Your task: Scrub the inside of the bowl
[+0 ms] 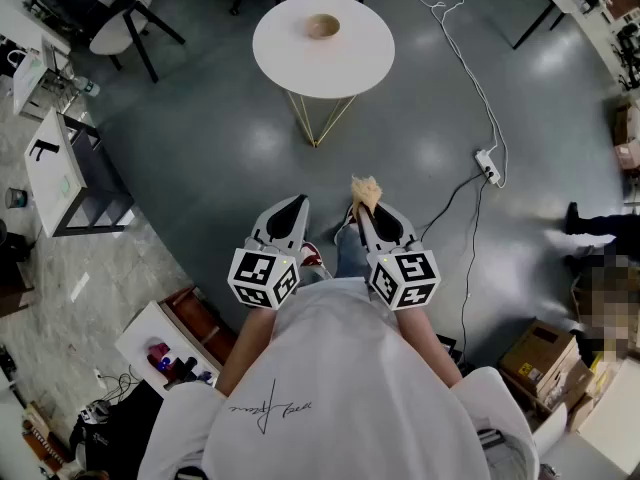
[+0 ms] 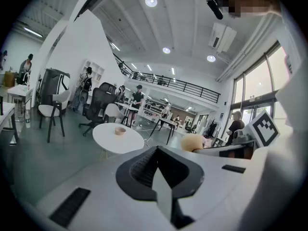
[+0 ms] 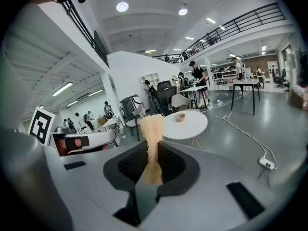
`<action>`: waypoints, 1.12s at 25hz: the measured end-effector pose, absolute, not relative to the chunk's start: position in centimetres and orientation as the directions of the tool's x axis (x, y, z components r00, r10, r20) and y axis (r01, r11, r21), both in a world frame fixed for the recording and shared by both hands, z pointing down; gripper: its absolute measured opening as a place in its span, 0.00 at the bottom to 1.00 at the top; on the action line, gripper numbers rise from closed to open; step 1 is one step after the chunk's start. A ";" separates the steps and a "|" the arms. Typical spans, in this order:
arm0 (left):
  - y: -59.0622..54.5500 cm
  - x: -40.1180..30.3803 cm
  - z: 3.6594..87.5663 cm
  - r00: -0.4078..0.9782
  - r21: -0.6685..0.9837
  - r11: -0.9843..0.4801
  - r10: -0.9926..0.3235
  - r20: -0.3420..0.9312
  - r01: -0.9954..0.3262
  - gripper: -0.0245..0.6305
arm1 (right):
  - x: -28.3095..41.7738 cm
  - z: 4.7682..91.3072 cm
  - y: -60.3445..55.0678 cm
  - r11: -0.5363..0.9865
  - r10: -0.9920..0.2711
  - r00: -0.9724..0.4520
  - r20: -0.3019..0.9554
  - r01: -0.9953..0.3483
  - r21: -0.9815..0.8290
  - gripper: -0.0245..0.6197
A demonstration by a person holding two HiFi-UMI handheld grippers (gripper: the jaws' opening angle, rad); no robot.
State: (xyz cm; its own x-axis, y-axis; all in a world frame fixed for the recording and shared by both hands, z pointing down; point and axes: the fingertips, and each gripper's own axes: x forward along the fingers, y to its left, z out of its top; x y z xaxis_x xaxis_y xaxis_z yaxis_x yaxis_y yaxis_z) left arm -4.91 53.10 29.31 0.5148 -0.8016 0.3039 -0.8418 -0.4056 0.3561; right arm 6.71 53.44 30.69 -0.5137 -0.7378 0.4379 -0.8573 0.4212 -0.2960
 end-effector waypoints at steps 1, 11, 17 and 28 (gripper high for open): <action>52.5 -4.6 29.3 0.524 0.372 -0.407 -0.797 0.302 -0.834 0.04 | 7.0 30.7 52.9 0.420 -0.739 -0.513 0.437 -0.858 -0.297 0.16; 46.5 -3.2 29.4 0.516 0.337 -0.410 -0.784 0.346 -0.848 0.04 | 8.3 30.5 46.5 0.445 -0.726 -0.555 0.405 -0.829 -0.339 0.16; 42.4 -1.9 29.3 0.511 0.343 -0.399 -0.780 0.361 -0.851 0.04 | 9.8 30.1 41.9 0.446 -0.729 -0.579 0.366 -0.807 -0.388 0.16; 34.8 -0.1 28.5 0.466 0.293 -0.374 -0.796 0.385 -0.880 0.04 | 12.4 30.4 33.6 0.482 -0.698 -0.613 0.369 -0.784 -0.390 0.16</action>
State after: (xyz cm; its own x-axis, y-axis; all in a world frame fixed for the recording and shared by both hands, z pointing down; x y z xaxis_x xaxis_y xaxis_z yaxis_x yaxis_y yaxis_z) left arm -0.10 34.77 28.48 0.4663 -0.7965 0.3850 -0.8801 -0.3735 0.2932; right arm 12.35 33.63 30.38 -0.6132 -0.6983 0.3694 -0.7843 0.4824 -0.3901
